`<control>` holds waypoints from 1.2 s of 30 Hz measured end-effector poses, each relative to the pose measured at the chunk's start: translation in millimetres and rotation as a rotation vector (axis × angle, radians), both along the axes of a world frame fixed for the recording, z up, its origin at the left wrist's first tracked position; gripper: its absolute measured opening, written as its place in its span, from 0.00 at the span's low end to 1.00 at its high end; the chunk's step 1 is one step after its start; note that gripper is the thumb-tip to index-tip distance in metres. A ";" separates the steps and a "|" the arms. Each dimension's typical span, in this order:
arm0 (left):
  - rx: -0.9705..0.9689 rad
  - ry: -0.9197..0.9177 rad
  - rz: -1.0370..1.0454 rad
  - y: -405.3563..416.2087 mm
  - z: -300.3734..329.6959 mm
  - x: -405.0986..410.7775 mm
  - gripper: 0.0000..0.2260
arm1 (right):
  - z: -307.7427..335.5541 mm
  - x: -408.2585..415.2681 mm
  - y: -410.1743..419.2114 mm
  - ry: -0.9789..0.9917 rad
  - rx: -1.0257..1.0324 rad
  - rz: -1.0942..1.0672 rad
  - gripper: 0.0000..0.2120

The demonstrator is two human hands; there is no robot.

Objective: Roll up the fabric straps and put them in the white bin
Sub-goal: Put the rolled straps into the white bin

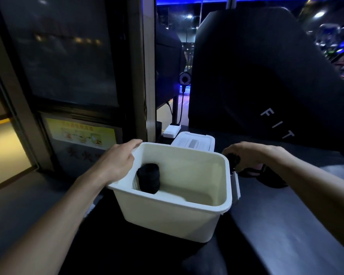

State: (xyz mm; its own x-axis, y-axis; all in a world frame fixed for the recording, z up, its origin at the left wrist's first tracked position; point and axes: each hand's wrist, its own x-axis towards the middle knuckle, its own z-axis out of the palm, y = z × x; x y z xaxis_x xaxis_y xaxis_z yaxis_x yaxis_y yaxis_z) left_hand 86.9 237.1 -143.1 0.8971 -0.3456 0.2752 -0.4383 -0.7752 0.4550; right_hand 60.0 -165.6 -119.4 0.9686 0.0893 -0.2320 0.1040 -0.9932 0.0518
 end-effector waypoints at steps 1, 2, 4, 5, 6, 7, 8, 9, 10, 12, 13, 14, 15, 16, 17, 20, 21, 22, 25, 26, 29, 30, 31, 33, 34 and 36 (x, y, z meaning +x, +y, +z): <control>-0.003 0.002 0.002 0.0 0.2 -0.1 0.25 | -1.9 -0.5 -1.3 -0.014 0.005 0.020 0.28; -0.006 0.004 0.003 0.1 0.2 -0.4 0.25 | -4.5 -0.6 -2.5 -0.027 0.005 0.036 0.29; -0.008 0.010 0.002 0.8 0.2 -1.1 0.25 | -9.3 -1.2 -4.0 -0.065 0.018 0.064 0.27; -0.008 0.012 0.002 1.5 -0.1 -1.1 0.25 | -11.5 -1.8 -5.2 -0.089 0.024 0.071 0.26; -0.008 0.013 0.002 2.0 -0.4 -1.0 0.25 | -13.3 -2.7 -6.6 -0.107 0.020 0.073 0.24; -0.009 0.013 0.002 2.4 -0.3 -1.0 0.25 | -14.1 -5.2 -7.9 -0.117 0.024 0.062 0.24; -0.009 0.013 0.002 2.4 -0.4 -1.7 0.25 | -13.7 -8.1 -9.7 -0.130 0.035 0.051 0.23; -0.010 0.012 0.003 2.2 -0.1 -2.3 0.25 | -10.8 -10.7 -11.2 -0.156 0.041 0.037 0.22; -0.010 0.011 0.005 2.1 0.1 -2.8 0.25 | -3.9 -12.9 -12.1 -0.201 0.045 0.030 0.22; -0.005 0.011 0.011 2.3 0.7 -3.1 0.24 | 21.2 -14.8 -8.2 -0.337 0.068 0.040 0.23; -0.001 0.010 0.014 2.2 1.1 -3.1 0.24 | 38.8 -14.5 -2.8 -0.415 0.094 0.067 0.24; 0.002 0.009 0.017 2.3 1.5 -3.2 0.24 | 57.8 -16.2 6.4 -0.494 0.124 0.105 0.24; 0.006 0.007 0.018 1.8 2.1 -3.5 0.24 | 76.6 -18.3 18.9 -0.567 0.156 0.153 0.24; 0.009 0.006 0.020 1.4 2.5 -4.1 0.25 | 91.9 -20.8 33.7 -0.627 0.187 0.204 0.24; 0.009 0.005 0.020 0.9 2.6 -4.7 0.25 | 102.9 -23.5 50.9 -0.653 0.221 0.260 0.24; 0.001 0.010 0.017 0.7 2.2 -5.5 0.25 | 100.9 -27.0 107.6 -0.481 0.252 0.421 0.25; 0.002 0.012 0.016 0.6 2.4 -5.5 0.25 | 90.0 -26.0 124.3 -0.388 0.217 0.467 0.25; 0.008 0.011 0.016 0.6 2.4 -5.1 0.25 | 76.5 -24.1 139.0 -0.312 0.160 0.504 0.25; 0.020 0.001 0.025 0.2 1.4 -2.8 0.25 | 40.2 -13.4 169.6 -0.202 -0.098 0.571 0.26; 0.020 -0.002 0.027 0.5 0.8 -2.2 0.25 | 32.4 -9.6 175.8 -0.181 -0.164 0.589 0.26; 0.019 -0.006 0.024 2.1 -0.8 -0.5 0.26 | 17.9 1.5 184.6 -0.141 -0.197 0.601 0.27; 0.019 -0.005 0.024 2.6 -1.2 -0.3 0.26 | 15.3 4.4 185.0 -0.130 -0.191 0.589 0.27; 0.020 -0.005 0.022 2.8 -1.5 0.1 0.26 | 13.2 7.0 184.9 -0.119 -0.186 0.572 0.26; 0.022 -0.004 0.016 2.3 -2.0 1.2 0.26 | 10.8 9.1 184.2 -0.100 -0.175 0.547 0.24; 0.019 -0.005 0.014 2.1 -2.2 1.7 0.26 | 9.7 9.2 183.7 -0.096 -0.171 0.549 0.23; 0.016 -0.010 0.012 2.3 -2.6 2.7 0.26 | 8.6 9.3 182.1 -0.090 -0.148 0.561 0.21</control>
